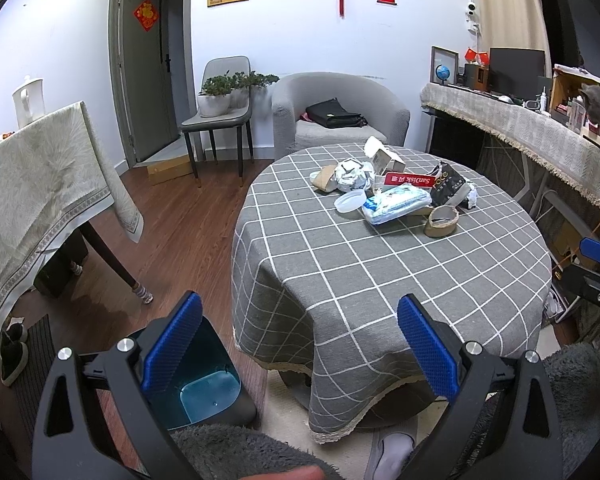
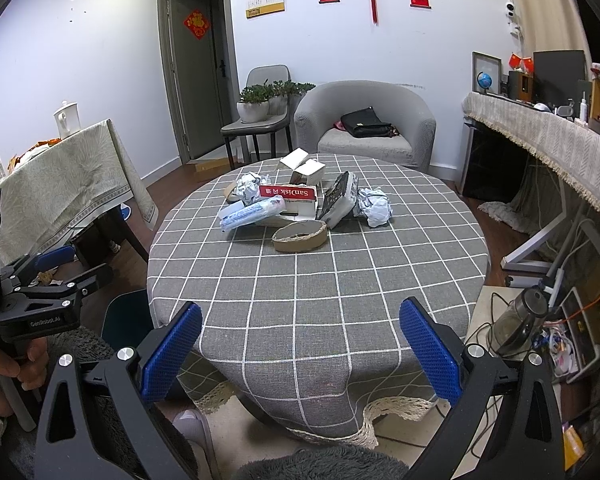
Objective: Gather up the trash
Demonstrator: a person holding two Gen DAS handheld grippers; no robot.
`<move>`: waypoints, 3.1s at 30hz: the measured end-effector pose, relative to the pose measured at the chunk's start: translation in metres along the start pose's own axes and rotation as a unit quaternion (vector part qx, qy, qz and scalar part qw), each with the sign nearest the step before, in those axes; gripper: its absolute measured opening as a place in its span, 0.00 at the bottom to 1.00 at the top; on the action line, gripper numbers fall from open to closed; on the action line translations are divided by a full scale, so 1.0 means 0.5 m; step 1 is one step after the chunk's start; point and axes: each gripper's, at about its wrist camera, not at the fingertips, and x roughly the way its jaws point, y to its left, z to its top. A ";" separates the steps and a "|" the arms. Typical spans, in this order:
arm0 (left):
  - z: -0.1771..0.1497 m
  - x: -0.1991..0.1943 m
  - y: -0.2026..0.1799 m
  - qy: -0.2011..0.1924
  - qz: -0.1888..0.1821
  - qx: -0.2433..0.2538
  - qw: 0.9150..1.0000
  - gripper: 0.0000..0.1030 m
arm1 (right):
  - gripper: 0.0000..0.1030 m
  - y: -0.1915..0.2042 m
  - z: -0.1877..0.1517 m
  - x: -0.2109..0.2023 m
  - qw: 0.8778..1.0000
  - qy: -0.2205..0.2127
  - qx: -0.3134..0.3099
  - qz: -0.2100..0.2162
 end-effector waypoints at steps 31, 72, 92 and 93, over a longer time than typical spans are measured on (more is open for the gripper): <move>0.117 0.190 -0.087 0.042 -0.176 -0.133 0.974 0.70 | 0.97 -0.061 0.094 0.120 0.998 0.009 -0.008 0.062; 0.141 0.278 -0.091 0.049 -0.169 -0.133 0.975 0.71 | 0.62 -0.149 0.166 0.293 0.993 0.043 0.077 0.079; 0.132 0.206 0.038 0.023 -0.145 -0.114 0.983 0.71 | 0.13 -0.089 0.214 0.349 0.997 0.062 0.049 0.009; 0.131 0.203 0.047 0.021 -0.141 -0.114 0.983 0.71 | 0.13 -0.083 0.221 0.339 0.998 0.053 0.046 0.003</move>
